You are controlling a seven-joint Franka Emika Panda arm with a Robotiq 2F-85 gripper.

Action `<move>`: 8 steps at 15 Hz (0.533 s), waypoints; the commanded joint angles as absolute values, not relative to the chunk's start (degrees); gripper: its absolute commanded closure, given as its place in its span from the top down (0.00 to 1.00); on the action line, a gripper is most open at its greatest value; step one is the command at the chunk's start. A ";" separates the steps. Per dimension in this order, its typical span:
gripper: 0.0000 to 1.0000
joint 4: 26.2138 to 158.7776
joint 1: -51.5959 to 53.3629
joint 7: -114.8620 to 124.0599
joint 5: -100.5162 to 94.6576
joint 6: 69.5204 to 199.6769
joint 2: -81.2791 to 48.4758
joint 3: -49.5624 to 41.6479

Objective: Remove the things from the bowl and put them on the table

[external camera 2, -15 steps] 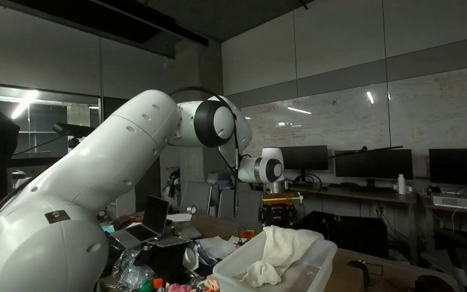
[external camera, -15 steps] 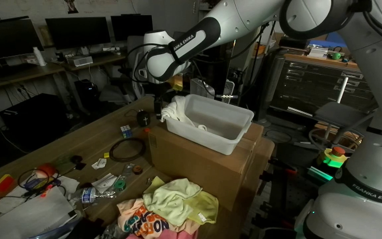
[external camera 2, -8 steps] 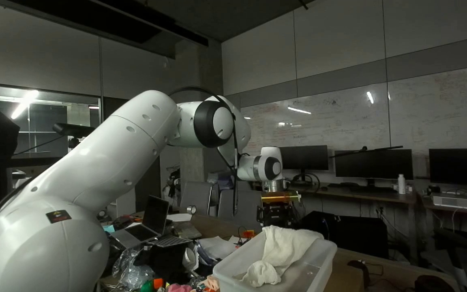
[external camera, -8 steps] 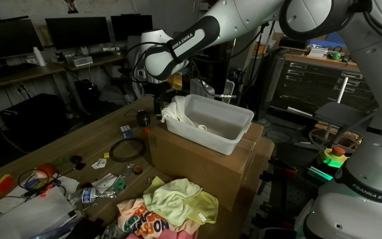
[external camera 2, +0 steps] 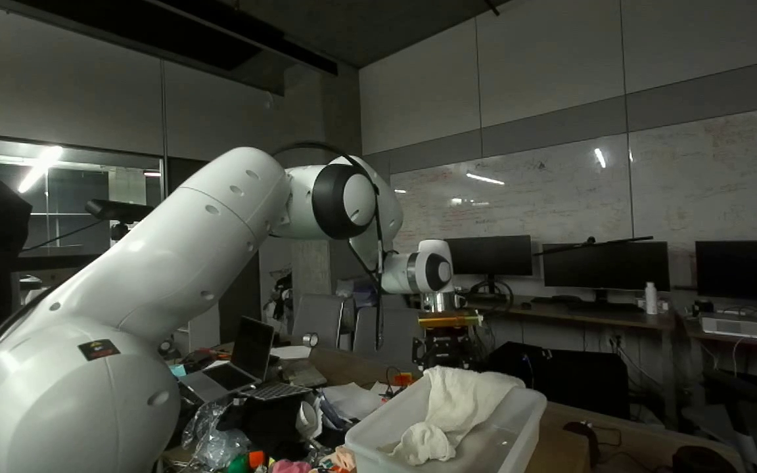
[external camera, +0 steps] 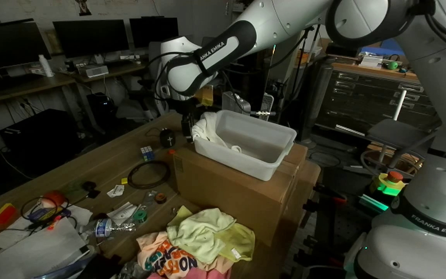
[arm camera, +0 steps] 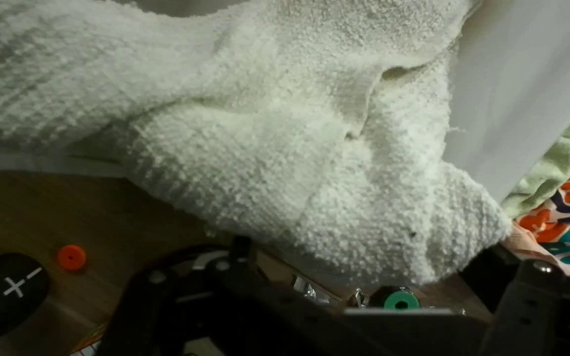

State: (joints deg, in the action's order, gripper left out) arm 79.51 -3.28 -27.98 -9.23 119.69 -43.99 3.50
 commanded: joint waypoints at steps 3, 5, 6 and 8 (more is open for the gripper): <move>0.66 77.05 -2.23 -27.32 -10.85 117.68 -45.26 2.82; 0.49 77.13 -2.26 -27.74 -10.80 117.89 -45.14 3.00; 0.42 77.03 -2.25 -27.73 -10.73 117.71 -45.12 3.02; 0.27 76.95 -2.27 -27.86 -10.70 117.83 -45.06 3.05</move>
